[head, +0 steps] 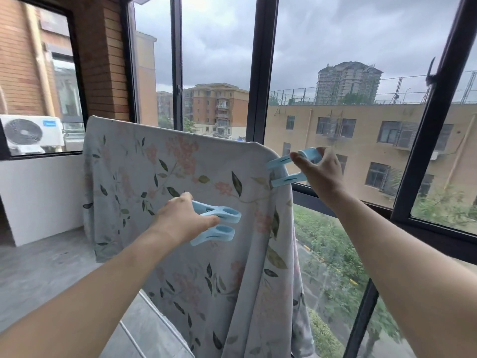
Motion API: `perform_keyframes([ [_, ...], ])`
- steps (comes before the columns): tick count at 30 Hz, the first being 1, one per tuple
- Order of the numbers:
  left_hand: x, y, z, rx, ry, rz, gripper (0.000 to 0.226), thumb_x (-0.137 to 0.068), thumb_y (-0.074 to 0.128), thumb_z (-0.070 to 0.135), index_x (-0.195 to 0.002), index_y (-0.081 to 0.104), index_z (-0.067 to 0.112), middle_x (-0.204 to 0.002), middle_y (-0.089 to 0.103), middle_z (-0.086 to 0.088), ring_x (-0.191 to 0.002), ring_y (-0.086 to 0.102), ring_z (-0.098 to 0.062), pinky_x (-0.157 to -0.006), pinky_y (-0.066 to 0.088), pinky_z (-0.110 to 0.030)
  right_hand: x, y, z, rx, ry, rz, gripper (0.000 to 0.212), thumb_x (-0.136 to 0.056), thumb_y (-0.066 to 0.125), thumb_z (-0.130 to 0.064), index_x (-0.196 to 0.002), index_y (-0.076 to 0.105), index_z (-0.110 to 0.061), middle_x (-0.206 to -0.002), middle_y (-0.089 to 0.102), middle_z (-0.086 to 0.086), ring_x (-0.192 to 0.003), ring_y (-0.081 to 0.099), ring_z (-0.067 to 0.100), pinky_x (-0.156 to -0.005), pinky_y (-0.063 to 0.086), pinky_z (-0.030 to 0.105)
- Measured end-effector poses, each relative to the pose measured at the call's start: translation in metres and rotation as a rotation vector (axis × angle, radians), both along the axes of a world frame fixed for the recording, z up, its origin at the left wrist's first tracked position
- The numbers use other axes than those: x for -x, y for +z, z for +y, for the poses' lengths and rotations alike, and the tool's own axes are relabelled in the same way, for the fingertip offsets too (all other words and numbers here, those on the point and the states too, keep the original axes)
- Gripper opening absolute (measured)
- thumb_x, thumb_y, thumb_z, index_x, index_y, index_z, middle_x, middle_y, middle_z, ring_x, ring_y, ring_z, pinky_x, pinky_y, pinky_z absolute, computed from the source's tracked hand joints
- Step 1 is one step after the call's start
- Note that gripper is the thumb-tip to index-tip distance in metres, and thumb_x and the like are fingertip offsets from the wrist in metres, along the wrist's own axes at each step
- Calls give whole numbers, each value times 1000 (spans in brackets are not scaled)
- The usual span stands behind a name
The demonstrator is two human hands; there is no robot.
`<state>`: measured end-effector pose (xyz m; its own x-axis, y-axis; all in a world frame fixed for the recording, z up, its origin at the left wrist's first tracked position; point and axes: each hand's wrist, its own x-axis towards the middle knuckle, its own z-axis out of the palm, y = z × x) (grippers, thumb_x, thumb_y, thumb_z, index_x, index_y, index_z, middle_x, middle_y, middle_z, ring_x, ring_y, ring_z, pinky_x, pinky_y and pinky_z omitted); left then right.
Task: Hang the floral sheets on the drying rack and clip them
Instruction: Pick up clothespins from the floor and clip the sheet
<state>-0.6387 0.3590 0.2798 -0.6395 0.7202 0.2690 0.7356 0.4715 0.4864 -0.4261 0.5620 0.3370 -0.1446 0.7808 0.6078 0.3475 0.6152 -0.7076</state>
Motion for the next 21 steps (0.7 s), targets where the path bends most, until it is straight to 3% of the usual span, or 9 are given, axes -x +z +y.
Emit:
perform_keyframes([
  [4, 2, -3, 5, -15, -23, -51, 54, -71, 66, 60, -104, 51, 21, -96, 56, 3, -80, 57, -12, -58, 45, -28, -5, -4, 5, 20, -13, 13, 86, -75, 63, -67, -136, 44, -9, -124, 56, 9, -106, 54, 19, -89, 47, 35],
  [7, 8, -7, 10, -37, -37, -128, 56, -72, 64, 66, -103, 52, 21, -97, 57, 2, -81, 57, -13, -66, 50, -32, -9, -2, 0, 30, 16, -9, 95, -74, 56, -75, -143, 37, -12, -137, 50, 9, -119, 51, 22, -102, 43, 42],
  [9, 13, -10, 15, -80, -42, -233, 63, -73, 62, 70, -108, 52, 19, -100, 58, 1, -85, 58, -15, -71, 51, -34, -9, -1, -5, 0, 7, 5, 90, -81, 50, -71, -145, 34, -11, -144, 44, 10, -128, 45, 23, -106, 39, 40],
  [11, 17, -12, 20, -155, -29, -342, 69, -75, 61, 71, -115, 51, 16, -100, 59, 0, -86, 59, -18, -77, 52, -37, -8, -1, -15, -171, -109, -3, 74, -89, 45, -60, -142, 39, -8, -144, 42, 10, -132, 40, 24, -107, 35, 38],
  [13, 21, -14, 24, -230, -8, -410, 69, -75, 61, 71, -114, 52, 15, -96, 60, -2, -85, 61, -21, -82, 53, -39, -6, 0, -27, -471, -244, -99, 63, -90, 42, -50, -135, 45, -5, -140, 45, 12, -132, 39, 26, -113, 29, 42],
  [15, 23, -14, 26, -311, 14, -457, 66, -75, 62, 70, -110, 53, 15, -97, 63, -4, -84, 62, -22, -78, 53, -38, -1, 0, -34, -731, -278, -211, 54, -90, 48, -40, -130, 50, -3, -138, 49, 14, -133, 40, 28, -117, 22, 46],
  [17, 27, -12, 26, -393, 50, -488, 63, -76, 64, 67, -108, 57, 13, -95, 64, -5, -80, 61, -21, -65, 48, -32, 10, 1, -41, -863, -253, -300, 48, -89, 52, -32, -127, 53, -3, -136, 51, 14, -132, 42, 30, -117, 20, 47],
  [21, 46, -5, 20, -487, 134, -500, 66, -73, 66, 68, -106, 63, 11, -92, 67, -5, -73, 62, -22, -54, 40, -27, 47, 9, -48, -843, -171, -443, 46, -87, 54, -28, -127, 53, -4, -133, 52, 12, -129, 45, 29, -118, 20, 43],
])
